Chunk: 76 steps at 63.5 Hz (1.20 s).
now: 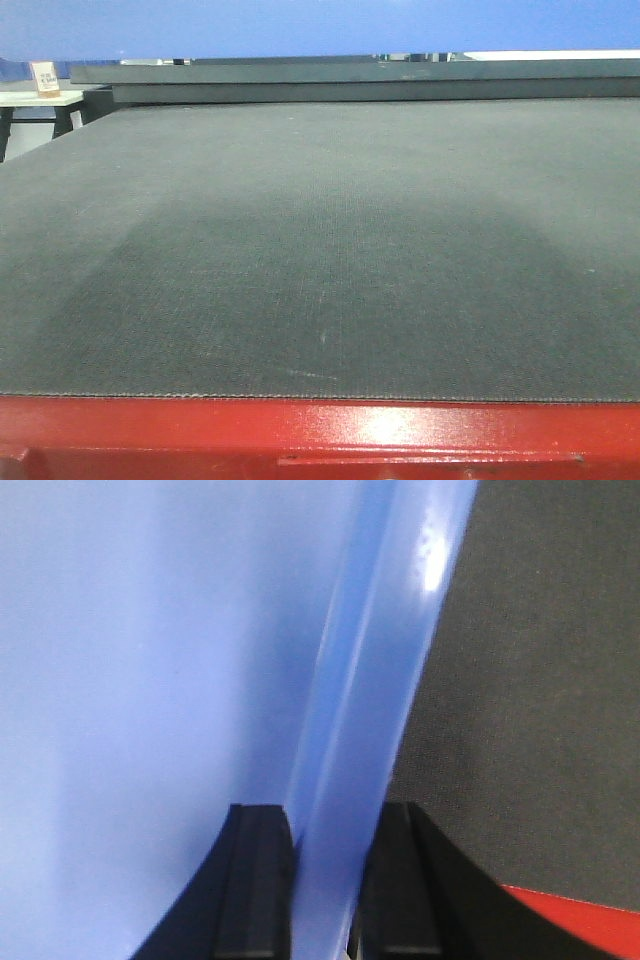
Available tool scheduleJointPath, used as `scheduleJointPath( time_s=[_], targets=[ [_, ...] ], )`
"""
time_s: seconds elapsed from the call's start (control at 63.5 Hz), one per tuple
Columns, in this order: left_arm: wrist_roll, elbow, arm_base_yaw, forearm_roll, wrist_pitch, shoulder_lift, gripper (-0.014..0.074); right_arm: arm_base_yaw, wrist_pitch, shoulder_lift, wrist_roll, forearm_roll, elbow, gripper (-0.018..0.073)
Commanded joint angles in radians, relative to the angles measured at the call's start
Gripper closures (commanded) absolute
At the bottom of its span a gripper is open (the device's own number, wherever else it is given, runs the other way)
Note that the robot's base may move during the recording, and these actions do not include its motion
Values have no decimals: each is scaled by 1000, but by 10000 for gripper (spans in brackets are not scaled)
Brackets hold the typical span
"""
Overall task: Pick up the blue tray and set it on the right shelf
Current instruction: 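Hold the tray raised with both grippers while backing away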
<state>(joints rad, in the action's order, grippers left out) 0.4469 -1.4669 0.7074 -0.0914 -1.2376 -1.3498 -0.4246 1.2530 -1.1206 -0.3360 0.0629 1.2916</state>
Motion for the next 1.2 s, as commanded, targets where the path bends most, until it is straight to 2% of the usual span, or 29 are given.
scheduleJointPath(
  time_s=[0.0, 0.992, 1.182],
  targets=[
    [-37, -32, 11, 6, -101, 32, 645, 4, 21, 15, 25, 2, 40, 536],
    [-37, -32, 11, 6, -101, 32, 645, 4, 18, 15, 25, 2, 40, 538],
    [-37, -32, 11, 54, -101, 32, 645, 4, 18, 15, 25, 2, 40, 538]
  ],
)
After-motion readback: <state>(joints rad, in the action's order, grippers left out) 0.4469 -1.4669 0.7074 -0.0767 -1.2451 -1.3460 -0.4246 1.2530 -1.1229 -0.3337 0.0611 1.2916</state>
